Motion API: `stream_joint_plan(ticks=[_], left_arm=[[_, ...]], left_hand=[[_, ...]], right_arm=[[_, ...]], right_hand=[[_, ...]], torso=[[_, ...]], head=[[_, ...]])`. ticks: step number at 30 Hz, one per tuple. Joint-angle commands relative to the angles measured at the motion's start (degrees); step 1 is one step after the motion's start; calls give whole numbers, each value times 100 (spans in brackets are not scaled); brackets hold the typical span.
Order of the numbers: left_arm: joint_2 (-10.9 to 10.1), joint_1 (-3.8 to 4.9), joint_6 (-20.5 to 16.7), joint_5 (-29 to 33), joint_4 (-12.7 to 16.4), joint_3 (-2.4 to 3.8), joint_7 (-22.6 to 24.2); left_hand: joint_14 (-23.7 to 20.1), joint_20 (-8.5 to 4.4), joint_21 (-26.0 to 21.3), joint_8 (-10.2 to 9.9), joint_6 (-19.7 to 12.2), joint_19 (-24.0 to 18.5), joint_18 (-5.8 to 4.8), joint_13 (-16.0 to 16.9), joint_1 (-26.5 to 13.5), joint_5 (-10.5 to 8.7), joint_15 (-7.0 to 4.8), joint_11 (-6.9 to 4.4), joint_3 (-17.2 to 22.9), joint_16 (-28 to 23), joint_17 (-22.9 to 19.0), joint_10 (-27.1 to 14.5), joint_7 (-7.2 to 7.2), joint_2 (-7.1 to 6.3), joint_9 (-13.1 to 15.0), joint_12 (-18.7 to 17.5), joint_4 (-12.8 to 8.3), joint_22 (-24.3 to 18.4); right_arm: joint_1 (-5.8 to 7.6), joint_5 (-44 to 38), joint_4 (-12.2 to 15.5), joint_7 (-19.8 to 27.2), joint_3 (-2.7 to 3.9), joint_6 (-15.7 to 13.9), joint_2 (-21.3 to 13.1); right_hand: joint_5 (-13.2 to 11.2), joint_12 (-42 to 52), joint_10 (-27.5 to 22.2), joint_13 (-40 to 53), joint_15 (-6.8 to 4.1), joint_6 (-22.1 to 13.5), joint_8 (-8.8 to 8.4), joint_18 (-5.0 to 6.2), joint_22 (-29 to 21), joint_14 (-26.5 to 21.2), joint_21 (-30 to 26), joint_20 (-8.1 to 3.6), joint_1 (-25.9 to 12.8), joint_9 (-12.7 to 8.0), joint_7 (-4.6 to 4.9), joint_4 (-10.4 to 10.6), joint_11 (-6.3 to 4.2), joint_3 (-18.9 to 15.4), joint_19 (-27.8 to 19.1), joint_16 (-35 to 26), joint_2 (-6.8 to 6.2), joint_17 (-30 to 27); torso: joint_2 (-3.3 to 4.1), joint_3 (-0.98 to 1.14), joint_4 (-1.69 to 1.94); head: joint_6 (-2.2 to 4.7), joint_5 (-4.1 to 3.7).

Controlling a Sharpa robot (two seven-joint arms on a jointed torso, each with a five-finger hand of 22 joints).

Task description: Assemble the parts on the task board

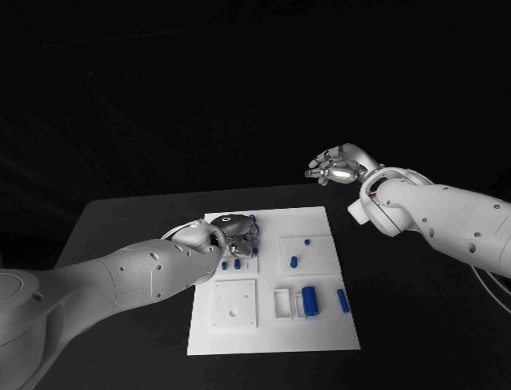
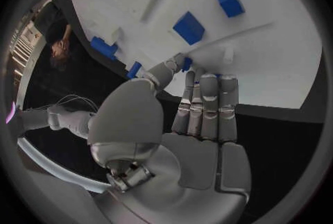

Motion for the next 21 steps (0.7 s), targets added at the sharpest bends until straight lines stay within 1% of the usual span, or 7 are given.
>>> stream_joint_plan(ticks=[1, 6, 11, 15, 18, 21], left_arm=[[45, -41, 118, -97, -57, -6, -13], [76, -67, 86, -52, -105, -5, 38], [93, -86, 101, -6, -106, -4, 52], [103, -100, 68, 16, -121, -4, 30], [116, -121, 118, 21, -142, -4, 14], [133, -135, 141, 21, -147, -4, 32]], left_hand=[[-14, -8, 29, 29, 56, 28, 491, -9, -11, 38, 2, 10, 19, 23, 8, 65, -9, 72, -12, -3, -19, 85], [-27, -10, 41, 47, 87, 18, 489, -17, -18, 55, -4, 3, 30, 42, 11, 126, -15, 174, -37, -15, -8, 93], [-27, -18, 55, 55, 99, 15, 487, -14, -54, 59, -19, -12, 23, 58, 11, 224, -5, 232, -67, -6, 10, 98], [-15, -28, 67, 37, 65, 21, 488, -22, -71, 59, -26, -19, 19, 74, 12, 255, 11, 248, -97, -21, 15, 99], [-8, -30, 75, -11, -24, 25, 490, -51, -75, 62, -16, -8, 24, 82, 8, 203, 28, 251, -143, -82, 12, 97], [12, -32, 83, 5, 1, 32, 493, -49, -66, 65, -25, -18, 33, 97, 9, 252, 36, 275, -155, -76, 12, 96]], right_arm=[[-1, 15, 12, 36, 2, 71, 15], [-1, 15, 12, 37, 2, 73, 29], [-1, 15, 15, 37, 2, 73, 30], [-1, 15, 18, 39, 2, 71, 32], [-1, 15, 27, 38, 2, 73, 34], [-1, 15, 36, 37, 2, 75, 41]], right_hand=[[27, 40, 37, -6, 2, -4, 18, 88, 7, 48, -32, 24, 8, -10, 38, 15, -6, -7, 22, -20, 52, 7], [28, 41, 37, -8, 2, -4, 18, 88, 8, 49, -33, 24, 7, -10, 37, 17, -7, -7, 23, -21, 52, 8], [29, 41, 37, -9, 2, -3, 19, 88, 9, 49, -34, 23, 7, -11, 37, 17, -7, -7, 23, -22, 53, 9], [29, 42, 37, -10, 2, -3, 19, 88, 9, 49, -35, 23, 7, -11, 37, 17, -7, -7, 24, -22, 52, 9], [30, 42, 37, -11, 2, -3, 19, 88, 9, 49, -35, 23, 7, -12, 37, 17, -7, -7, 24, -23, 52, 10], [30, 43, 37, -12, 2, -3, 19, 88, 10, 49, -36, 23, 6, -12, 36, 17, -7, -8, 24, -23, 52, 10]], torso=[[-4, 2, 12], [0, 1, 2], [1, 3, 1], [1, 5, 6], [-2, 8, 6], [-5, 11, 5]], head=[[-8, -6], [-12, 1], [-9, 0], [-19, -6], [-22, 1], [-25, 9]])
